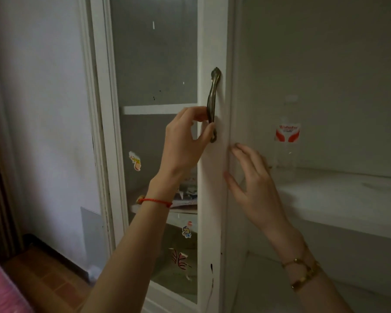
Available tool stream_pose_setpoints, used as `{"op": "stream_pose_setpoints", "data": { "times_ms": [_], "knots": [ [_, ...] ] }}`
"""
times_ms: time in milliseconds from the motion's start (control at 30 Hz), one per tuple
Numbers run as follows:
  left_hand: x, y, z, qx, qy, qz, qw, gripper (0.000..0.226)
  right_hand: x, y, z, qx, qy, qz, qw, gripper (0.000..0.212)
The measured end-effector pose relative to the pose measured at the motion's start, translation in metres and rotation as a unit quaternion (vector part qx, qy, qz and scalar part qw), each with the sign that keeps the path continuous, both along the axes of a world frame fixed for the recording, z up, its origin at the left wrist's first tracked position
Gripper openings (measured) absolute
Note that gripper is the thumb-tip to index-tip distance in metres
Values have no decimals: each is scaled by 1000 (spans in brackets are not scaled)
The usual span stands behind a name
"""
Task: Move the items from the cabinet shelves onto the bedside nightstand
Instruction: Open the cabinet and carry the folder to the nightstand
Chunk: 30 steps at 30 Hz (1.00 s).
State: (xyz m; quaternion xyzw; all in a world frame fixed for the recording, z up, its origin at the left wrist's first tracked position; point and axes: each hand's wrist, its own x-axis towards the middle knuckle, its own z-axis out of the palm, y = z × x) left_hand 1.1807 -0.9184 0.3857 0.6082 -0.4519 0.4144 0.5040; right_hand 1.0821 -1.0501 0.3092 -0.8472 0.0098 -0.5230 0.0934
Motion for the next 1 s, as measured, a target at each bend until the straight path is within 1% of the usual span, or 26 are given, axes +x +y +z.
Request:
{"op": "stream_pose_setpoints", "data": {
  "times_ms": [167, 300, 433, 600, 700, 800, 1000],
  "knots": [
    [-8, 10, -3, -14, 8, 0, 1000, 30, 0, 2, -7, -12, 4, 19, 1000, 56],
    [-17, 34, -5, -27, 21, -14, 999, 35, -2, 19, -15, -9, 4, 75, 997, 56],
    [-25, 66, -9, -39, 42, -45, 997, 38, -6, 47, -21, -17, -32, 136, 990, 57],
    [-31, 113, -14, -53, 28, -41, 997, 41, -10, 92, -25, -24, -82, 194, 977, 57],
    [-38, 144, -19, -52, 10, -17, 998, 44, -9, 123, -27, -27, -112, 197, 974, 57],
    [-45, 176, -25, -34, -16, 37, 999, 50, -7, 156, -30, -14, -127, 209, 970, 56],
    [-49, 242, -32, 0, -22, 80, 997, 66, 3, 231, -33, -2, -115, 223, 968, 55]
  ]
}}
